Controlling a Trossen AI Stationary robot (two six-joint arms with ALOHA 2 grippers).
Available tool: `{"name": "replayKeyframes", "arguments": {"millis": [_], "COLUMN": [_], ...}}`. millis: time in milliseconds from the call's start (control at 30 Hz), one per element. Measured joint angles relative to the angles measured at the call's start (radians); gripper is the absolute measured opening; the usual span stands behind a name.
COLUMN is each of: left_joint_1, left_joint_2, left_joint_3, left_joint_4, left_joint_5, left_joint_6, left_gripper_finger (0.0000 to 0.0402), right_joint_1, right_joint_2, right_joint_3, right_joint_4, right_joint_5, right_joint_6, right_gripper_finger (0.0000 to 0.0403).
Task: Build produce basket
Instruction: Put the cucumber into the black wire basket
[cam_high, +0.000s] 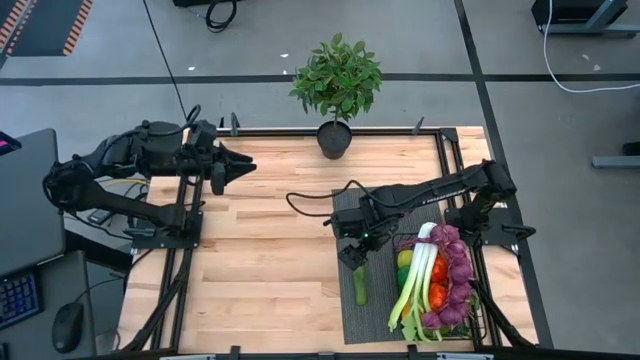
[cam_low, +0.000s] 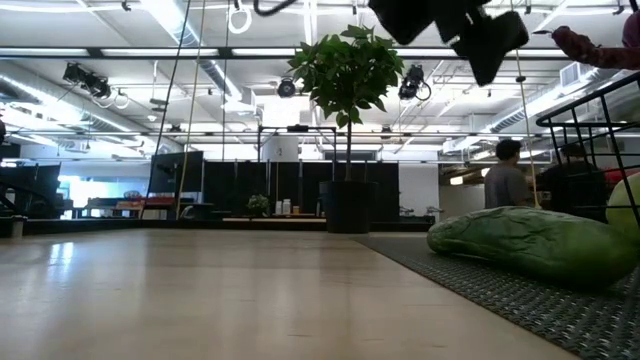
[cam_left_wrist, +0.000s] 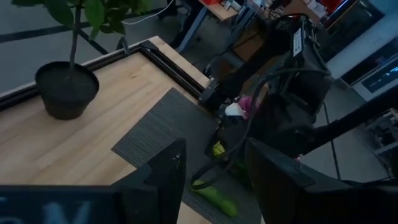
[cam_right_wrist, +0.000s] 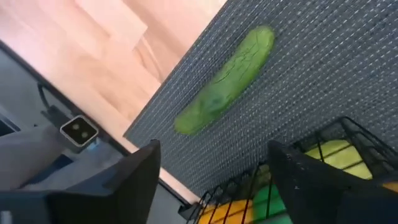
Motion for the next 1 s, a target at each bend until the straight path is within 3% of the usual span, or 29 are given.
{"name": "replayKeyframes", "arguments": {"millis": [400,633,800,1000], "left_joint_1": [0.0,0.0,0.0,0.0], "left_joint_2": [0.0,-0.001,-0.002,-0.002], "left_joint_3": [0.0,0.0,0.0,0.0], "left_joint_4": [-0.011,-0.004,0.026,0.089], "left_joint_5": [0.0,0.069,0.136,0.139], "left_joint_6": [-0.038,-0.131,-0.132,-0.13], "left_gripper_finger": [0.0172,0.0172,0.0172,0.0172], "right_joint_1": [-0.028,-0.043,-0.057,-0.071], "right_joint_2": [0.0,0.0,0.0,0.0], "right_joint_3": [-0.203,-0.331,-0.394,-0.464], "right_joint_4": [0.185,0.427,0.446,0.502], "right_joint_5": [-0.022,-0.022,0.011,0.01], "right_joint_6": [0.002,0.072,0.09,0.09], "right_gripper_finger": [0.0389,0.0382,0.0369,0.036]}}
